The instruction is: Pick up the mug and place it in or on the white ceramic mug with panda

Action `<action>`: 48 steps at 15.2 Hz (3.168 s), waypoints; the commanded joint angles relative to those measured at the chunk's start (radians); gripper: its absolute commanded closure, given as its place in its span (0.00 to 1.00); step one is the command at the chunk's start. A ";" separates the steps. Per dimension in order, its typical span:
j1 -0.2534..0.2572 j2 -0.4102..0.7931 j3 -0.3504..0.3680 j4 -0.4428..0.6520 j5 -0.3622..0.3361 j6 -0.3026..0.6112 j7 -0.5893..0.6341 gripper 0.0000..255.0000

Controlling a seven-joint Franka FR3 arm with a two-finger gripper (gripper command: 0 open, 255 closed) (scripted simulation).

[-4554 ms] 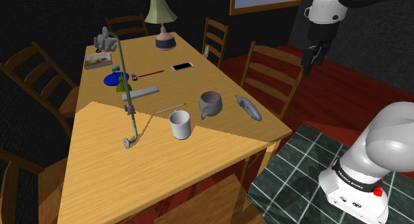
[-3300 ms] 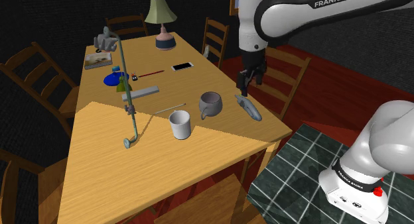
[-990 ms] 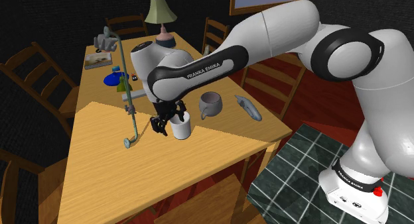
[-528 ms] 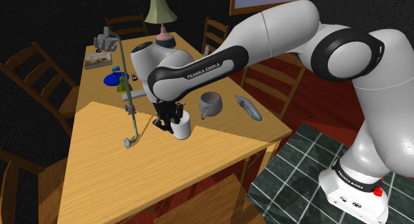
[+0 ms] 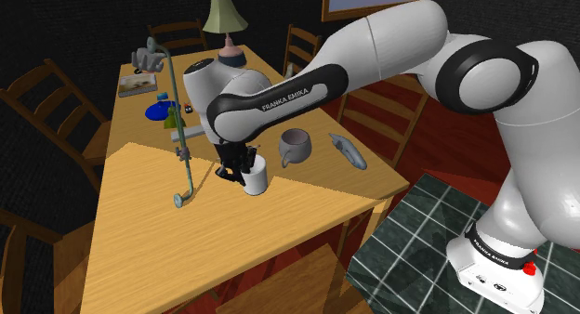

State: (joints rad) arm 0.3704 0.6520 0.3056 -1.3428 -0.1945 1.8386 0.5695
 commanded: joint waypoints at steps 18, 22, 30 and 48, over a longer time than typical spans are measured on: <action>0.015 -0.036 0.009 0.186 0.014 -0.219 -0.016 1.00; 0.022 -0.031 0.009 0.250 0.014 -0.277 -0.019 1.00; 0.048 0.005 0.006 0.421 0.007 -0.409 -0.027 1.00; -0.224 -0.304 -0.038 0.010 0.072 -0.292 -0.283 1.00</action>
State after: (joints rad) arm 0.1523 0.3574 0.2690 -1.3060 -0.1243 1.5284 0.2915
